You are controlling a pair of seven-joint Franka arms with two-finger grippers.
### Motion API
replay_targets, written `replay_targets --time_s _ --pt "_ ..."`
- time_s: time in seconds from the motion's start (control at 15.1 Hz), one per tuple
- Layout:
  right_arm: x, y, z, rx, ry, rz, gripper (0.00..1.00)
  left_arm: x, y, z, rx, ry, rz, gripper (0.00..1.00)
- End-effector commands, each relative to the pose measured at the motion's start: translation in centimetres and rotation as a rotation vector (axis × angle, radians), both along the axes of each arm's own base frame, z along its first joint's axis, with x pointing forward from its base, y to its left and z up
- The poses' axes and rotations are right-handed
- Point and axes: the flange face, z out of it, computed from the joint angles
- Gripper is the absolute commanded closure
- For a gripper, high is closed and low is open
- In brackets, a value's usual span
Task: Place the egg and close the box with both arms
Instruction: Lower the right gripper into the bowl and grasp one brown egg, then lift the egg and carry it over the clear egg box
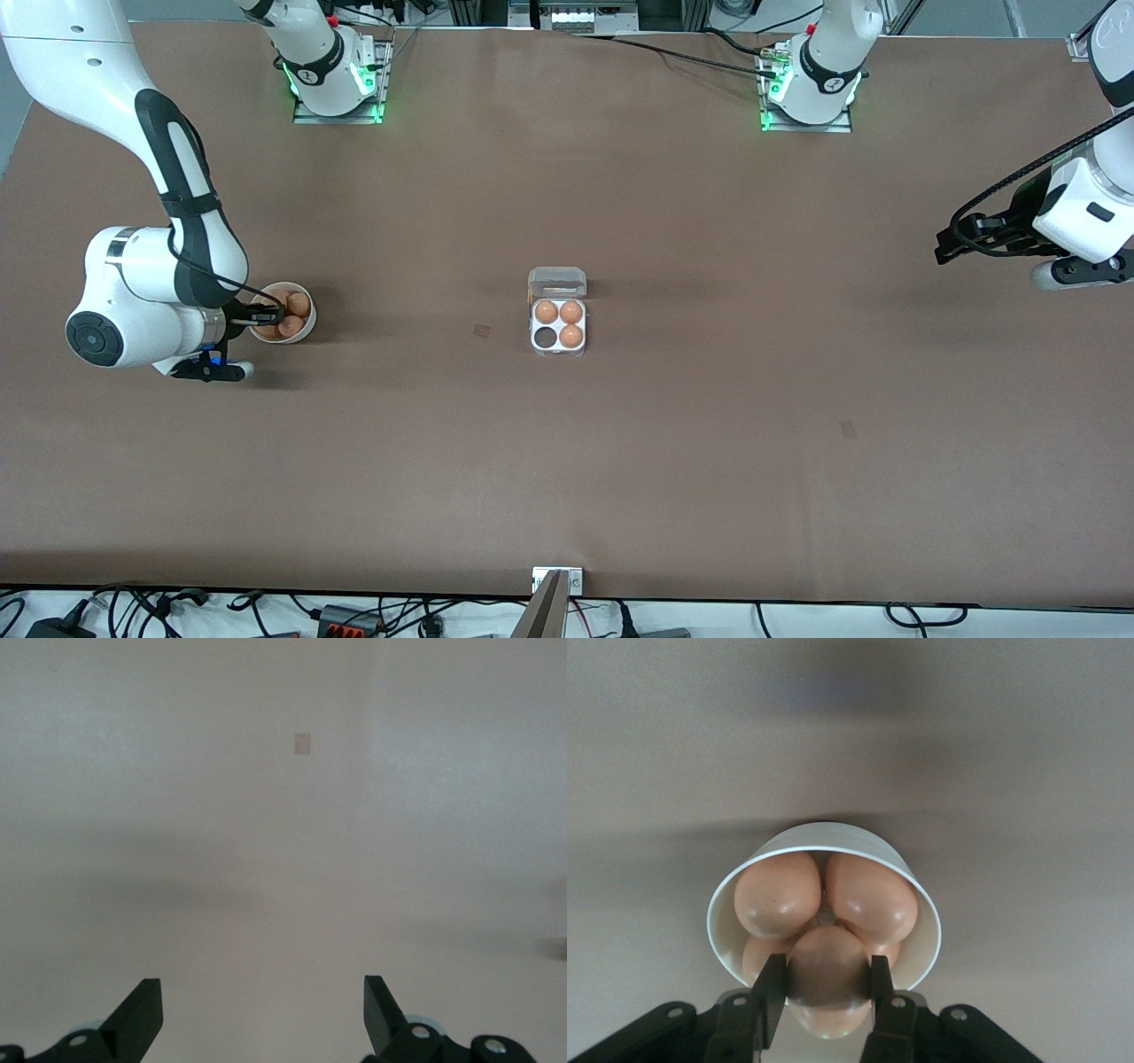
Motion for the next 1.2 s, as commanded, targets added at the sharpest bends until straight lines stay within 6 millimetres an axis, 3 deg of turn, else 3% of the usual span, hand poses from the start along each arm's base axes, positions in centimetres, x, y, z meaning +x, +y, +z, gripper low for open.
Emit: replay_targets --time_s 0.0,0.2,0.27,0.4,0.47,0.73,0.93,1.13 --pt "0.2 0.1 -0.1 0.005 0.0 -0.017 0.75 0.8 -0.1 0.2 -0.006 0.025 -0.031 0.0" --pt "0.3 0.1 0.0 0.008 0.0 -0.012 0.83 1.0 0.0 -0.2 -0.014 0.032 -0.135 0.04" --pt "0.5 0.1 0.2 0.013 -0.006 0.001 0.89 1.0 0.0 -0.3 -0.017 0.035 -0.153 0.14" --pt "1.3 -0.1 1.4 0.014 -0.032 0.014 0.93 1.0 0.0 -0.2 -0.016 0.033 -0.146 0.47" --pt "1.5 0.0 2.3 0.013 -0.035 0.02 0.94 1.0 0.0 -0.2 -0.016 0.032 -0.143 0.58" --pt "3.4 0.8 8.0 0.064 -0.054 0.134 0.96 1.0 0.1 -0.2 -0.018 0.032 -0.146 0.8" --pt "5.1 6.2 11.4 0.093 -0.126 0.226 1.0 0.8 -0.1 -0.3 -0.018 0.045 -0.147 0.95" --pt "6.0 14.2 14.6 0.133 -0.22 0.326 1.0 0.8 -0.2 -0.3 -0.025 0.051 -0.145 0.97"
